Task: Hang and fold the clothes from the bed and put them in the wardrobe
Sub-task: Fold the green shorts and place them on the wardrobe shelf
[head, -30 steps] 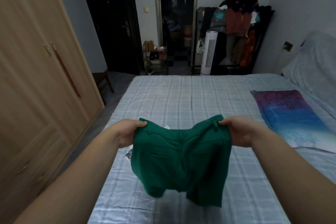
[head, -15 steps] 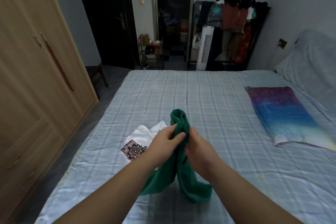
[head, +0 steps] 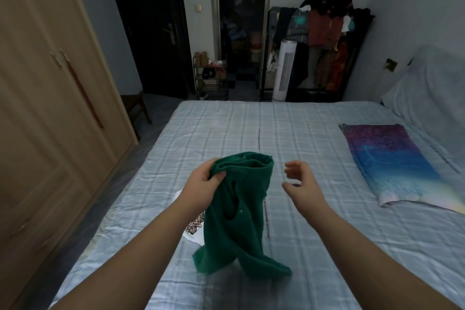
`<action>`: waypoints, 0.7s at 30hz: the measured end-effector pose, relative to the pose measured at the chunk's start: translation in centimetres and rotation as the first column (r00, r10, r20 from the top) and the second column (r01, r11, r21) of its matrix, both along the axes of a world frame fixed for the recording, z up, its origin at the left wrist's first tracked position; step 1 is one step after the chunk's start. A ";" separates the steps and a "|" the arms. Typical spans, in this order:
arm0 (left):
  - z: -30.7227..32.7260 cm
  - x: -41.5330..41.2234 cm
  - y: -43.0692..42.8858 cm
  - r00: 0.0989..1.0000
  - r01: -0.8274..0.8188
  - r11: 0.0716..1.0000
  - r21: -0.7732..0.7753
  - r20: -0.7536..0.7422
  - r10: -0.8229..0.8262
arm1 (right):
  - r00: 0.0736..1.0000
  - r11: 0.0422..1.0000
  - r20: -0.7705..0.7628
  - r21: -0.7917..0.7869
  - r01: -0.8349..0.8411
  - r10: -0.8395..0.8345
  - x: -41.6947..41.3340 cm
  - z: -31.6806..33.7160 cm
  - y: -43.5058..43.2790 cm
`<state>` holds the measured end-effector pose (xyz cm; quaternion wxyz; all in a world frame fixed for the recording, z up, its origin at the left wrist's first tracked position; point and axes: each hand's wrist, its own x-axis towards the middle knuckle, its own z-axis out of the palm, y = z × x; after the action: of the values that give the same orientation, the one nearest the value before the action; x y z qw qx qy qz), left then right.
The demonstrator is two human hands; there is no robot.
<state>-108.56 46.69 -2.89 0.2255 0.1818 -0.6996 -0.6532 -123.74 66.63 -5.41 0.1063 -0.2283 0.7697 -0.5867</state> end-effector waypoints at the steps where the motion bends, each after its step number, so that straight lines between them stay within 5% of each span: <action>1: 0.5 0.1 -0.2 1.000 0.016 0.999 0.034 -0.022 -0.016 | 0.993 0.995 0.071 -0.008 -0.095 0.095 -0.6 0.0 -0.1; 5: 2.0 0.0 -0.9 0.991 0.103 0.986 0.134 -0.103 -0.089 | 0.842 0.895 0.304 -0.119 -0.430 0.445 -2.4 0.7 -1.1; 15: 6.0 -0.1 -2.4 0.980 0.108 0.981 0.163 -0.185 -0.077 | 0.615 0.717 0.371 -0.305 -0.627 0.696 -4.5 7.0 -0.1; 21: 6.7 -0.3 -3.0 0.993 -0.052 0.947 -0.318 0.081 0.082 | 0.691 0.760 0.326 -0.173 -0.627 0.645 -6.4 9.6 0.2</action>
<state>-108.85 43.68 3.83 0.2408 0.1973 -0.7981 -0.5158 -130.11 66.79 4.19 0.4386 -0.3691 0.5947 -0.5637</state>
